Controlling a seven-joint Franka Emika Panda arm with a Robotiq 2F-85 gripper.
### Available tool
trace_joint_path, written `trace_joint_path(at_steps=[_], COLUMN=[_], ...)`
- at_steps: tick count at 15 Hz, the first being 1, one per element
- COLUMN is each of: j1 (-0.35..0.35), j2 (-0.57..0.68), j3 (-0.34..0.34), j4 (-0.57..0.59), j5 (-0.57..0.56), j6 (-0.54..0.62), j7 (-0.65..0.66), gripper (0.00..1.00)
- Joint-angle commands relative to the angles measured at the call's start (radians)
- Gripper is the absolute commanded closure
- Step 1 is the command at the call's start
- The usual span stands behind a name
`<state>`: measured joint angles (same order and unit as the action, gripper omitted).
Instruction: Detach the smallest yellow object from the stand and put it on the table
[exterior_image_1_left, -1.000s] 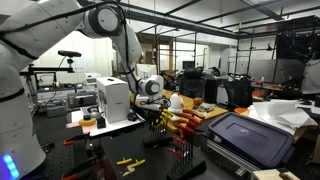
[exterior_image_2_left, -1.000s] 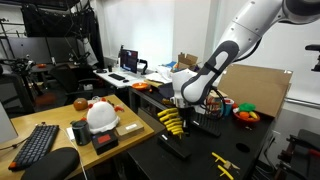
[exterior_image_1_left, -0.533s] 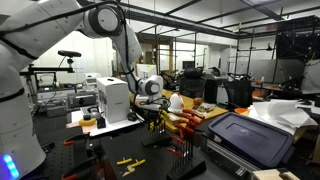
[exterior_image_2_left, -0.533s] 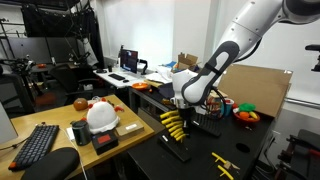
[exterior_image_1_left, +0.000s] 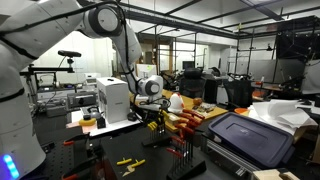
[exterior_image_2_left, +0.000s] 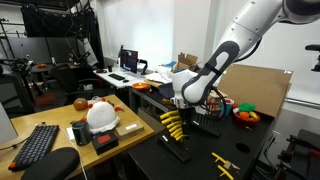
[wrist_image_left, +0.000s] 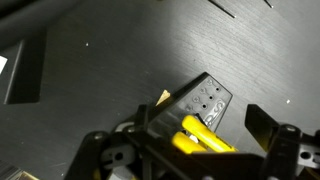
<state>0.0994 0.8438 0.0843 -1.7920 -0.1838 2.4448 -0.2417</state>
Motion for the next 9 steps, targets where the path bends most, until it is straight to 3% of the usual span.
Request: trace_joint_path(at_steps=[1,3,9], j1=[-0.008,0.002,0.015], j2=[-0.031,-0.019,-0.019], j3=[0.011,0.005,0.01], j4=[-0.027,-0.019,-0.012], j5=[0.015,0.043,0.009], j6=[-0.014,0.001,-0.085], j7=[0.009,0.069,0.019], gripper=[0.0,0.0,0.0])
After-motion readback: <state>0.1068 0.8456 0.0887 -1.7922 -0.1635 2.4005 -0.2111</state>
